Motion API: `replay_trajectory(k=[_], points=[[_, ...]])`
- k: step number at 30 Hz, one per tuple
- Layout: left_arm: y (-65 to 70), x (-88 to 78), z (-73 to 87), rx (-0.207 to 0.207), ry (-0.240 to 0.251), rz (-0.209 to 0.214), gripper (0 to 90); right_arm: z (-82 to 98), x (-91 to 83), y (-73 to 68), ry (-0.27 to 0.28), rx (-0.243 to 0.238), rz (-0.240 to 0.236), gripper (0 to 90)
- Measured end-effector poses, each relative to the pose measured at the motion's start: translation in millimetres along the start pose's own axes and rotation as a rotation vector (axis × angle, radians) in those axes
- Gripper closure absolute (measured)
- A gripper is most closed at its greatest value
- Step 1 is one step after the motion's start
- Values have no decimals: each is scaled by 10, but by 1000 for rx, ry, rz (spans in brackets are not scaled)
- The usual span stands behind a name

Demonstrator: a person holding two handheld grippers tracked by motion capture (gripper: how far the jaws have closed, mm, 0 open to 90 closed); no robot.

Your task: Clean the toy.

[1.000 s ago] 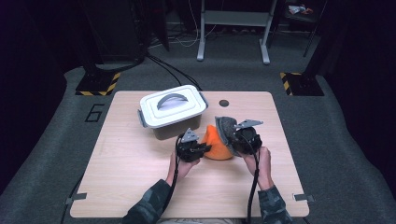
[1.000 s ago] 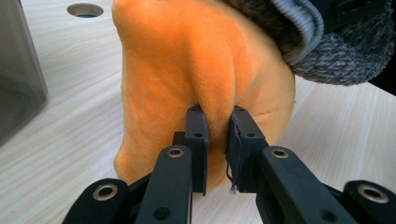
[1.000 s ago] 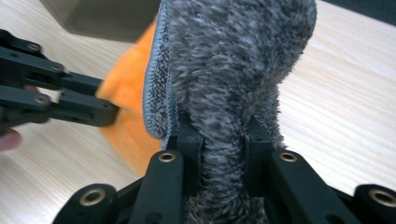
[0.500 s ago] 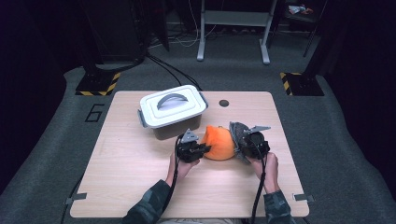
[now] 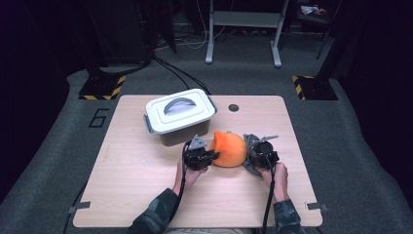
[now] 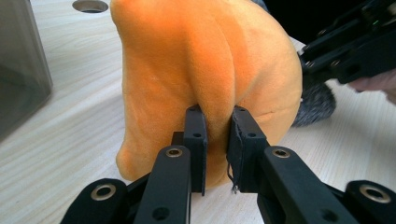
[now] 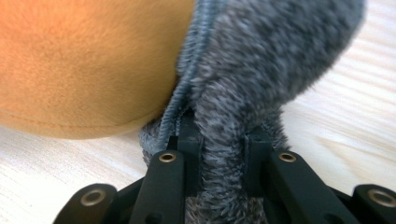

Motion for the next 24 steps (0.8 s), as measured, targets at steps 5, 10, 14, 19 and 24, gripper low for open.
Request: replay_trajectory(k=[5,10,14,19,24], points=[[5,-10,3,15,-4,-5,783,-139,-254,23,77,-2,19,747],[7,-17,8,17,-6,-2,783,-407,-548,-135,168,-48,8,747],[3,-22,6,35,-11,-3,783,-624,-676,-361,221,-86,-44,747],[13,-25,12,22,-14,-1,783,-799,-647,-657,228,-153,-115,745],[-15,-24,20,23,-14,-5,783,-841,-508,-810,206,-184,-138,743]])
Point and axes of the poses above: each handheld gripper's, and its own axes: x roughly forward along the jaws, z roughly out of its underside, y roughly to its right, the point moved 6 cm from there along x, roughly forward along the jaws, and after that the axes turned 11 degrees about y, right-handed, at the moved point
